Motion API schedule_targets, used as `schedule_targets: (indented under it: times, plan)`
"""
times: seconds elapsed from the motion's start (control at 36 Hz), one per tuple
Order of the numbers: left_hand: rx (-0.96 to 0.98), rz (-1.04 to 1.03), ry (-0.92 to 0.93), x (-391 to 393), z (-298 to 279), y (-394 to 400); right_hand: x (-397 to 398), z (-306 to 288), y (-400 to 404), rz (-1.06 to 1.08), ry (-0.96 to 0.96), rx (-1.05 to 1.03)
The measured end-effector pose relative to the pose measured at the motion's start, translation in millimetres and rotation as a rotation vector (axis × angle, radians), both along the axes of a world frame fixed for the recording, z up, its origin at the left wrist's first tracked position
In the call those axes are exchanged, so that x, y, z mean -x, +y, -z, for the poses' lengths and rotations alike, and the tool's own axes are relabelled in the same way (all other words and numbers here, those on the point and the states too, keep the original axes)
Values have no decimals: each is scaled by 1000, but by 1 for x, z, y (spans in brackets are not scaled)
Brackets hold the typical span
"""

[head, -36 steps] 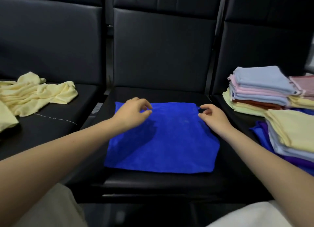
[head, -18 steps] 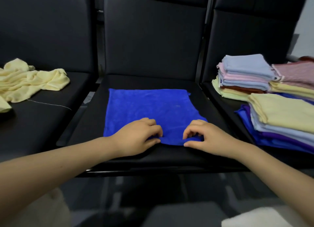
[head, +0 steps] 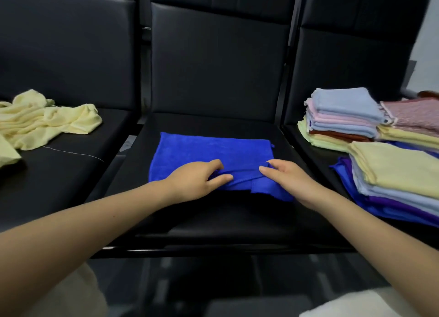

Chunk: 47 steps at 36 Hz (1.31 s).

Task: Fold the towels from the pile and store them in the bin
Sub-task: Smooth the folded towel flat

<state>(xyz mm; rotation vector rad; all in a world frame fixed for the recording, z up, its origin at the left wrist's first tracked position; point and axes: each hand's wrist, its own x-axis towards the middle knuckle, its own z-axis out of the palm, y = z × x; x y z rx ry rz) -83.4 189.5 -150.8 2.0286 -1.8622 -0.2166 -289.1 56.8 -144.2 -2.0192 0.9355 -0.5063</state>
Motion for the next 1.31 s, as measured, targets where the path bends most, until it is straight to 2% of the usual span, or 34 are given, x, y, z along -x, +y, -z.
schedule_targets:
  times: [0.06,0.11,0.19,0.25,0.33,0.44,0.56,0.69,0.78,0.94,1.03,1.17,1.31]
  plan:
    - [2,5,-47,-2,3,-2,-4,2,-5,51,30,24]
    - [47,11,-52,-6,6,-5,-8,2,-9,93,109,142]
    - [178,14,-4,-10,8,-7,-6,3,-6,144,297,550]
    - [234,-6,-22,-13,7,-7,-3,2,0,114,269,766]
    - [253,-26,-44,-16,4,-5,-2,1,11,-27,102,802]
    - [271,59,-136,-17,3,3,-1,11,17,-238,276,774]
    - [236,195,-210,-10,9,12,1,20,3,-185,217,695]
    - [156,61,-258,1,17,8,5,13,-2,-158,49,363]
    - [167,8,-300,9,17,2,6,10,-5,-59,-40,162]
    - [155,-71,-393,16,12,-4,13,-12,-4,160,-552,-371]
    - [123,-102,-429,17,14,-1,19,-25,-2,213,-686,-546]
    - [70,-170,-495,31,14,-2,22,-35,7,228,-751,-668]
    - [46,-188,-512,34,13,-5,20,-33,7,272,-765,-690]
